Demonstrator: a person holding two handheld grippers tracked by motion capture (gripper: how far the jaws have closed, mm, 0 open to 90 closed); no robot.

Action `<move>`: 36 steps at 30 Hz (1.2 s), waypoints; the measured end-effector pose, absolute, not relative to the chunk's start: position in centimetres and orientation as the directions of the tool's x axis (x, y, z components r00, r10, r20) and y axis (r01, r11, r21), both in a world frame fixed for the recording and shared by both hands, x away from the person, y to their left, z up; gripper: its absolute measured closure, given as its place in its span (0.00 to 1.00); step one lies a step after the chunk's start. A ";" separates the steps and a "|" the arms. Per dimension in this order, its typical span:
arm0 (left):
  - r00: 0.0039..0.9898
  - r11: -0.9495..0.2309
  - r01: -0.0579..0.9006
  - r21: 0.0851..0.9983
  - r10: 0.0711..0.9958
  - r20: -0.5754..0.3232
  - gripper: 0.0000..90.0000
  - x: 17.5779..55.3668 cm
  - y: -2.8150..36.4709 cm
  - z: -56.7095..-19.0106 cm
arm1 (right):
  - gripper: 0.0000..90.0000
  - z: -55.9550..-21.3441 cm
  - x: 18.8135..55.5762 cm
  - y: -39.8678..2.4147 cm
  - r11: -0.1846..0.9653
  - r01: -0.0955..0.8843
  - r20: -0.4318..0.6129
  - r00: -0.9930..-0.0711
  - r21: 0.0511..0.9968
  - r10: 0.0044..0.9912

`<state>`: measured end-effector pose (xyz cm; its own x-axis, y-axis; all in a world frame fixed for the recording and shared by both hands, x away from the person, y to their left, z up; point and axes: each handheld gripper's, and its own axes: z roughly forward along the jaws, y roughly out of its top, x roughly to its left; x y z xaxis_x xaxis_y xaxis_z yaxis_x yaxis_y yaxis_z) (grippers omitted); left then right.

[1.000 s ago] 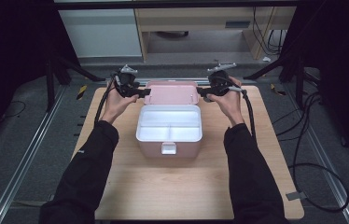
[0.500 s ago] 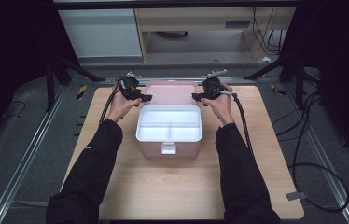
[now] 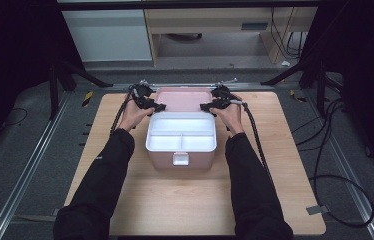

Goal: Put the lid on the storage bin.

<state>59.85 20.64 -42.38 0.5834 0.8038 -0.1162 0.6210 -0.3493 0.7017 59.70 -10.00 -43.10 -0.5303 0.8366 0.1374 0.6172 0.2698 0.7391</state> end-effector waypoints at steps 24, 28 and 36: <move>0.577 -0.298 0.534 0.791 0.813 -0.083 0.49 57.7 21.1 -38.1 | 0.50 -39.2 58.4 -10.4 0.194 0.551 0.144 -0.510 0.811 0.848; 0.587 -0.312 0.509 0.803 0.807 -0.059 0.49 56.7 21.2 -36.8 | 0.50 -37.8 57.5 -10.4 0.199 0.525 0.127 -0.521 0.828 0.844; 0.604 -0.370 0.469 0.802 0.797 0.014 0.50 54.6 21.1 -34.9 | 0.51 -35.9 55.6 -10.4 0.220 0.472 0.084 -0.541 0.854 0.837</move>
<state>54.60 21.11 -34.87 0.6042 0.7967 0.0139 0.4694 -0.3700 0.8017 55.58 -10.44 -35.90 -0.5415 0.8365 0.0837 0.4718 0.2199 0.8538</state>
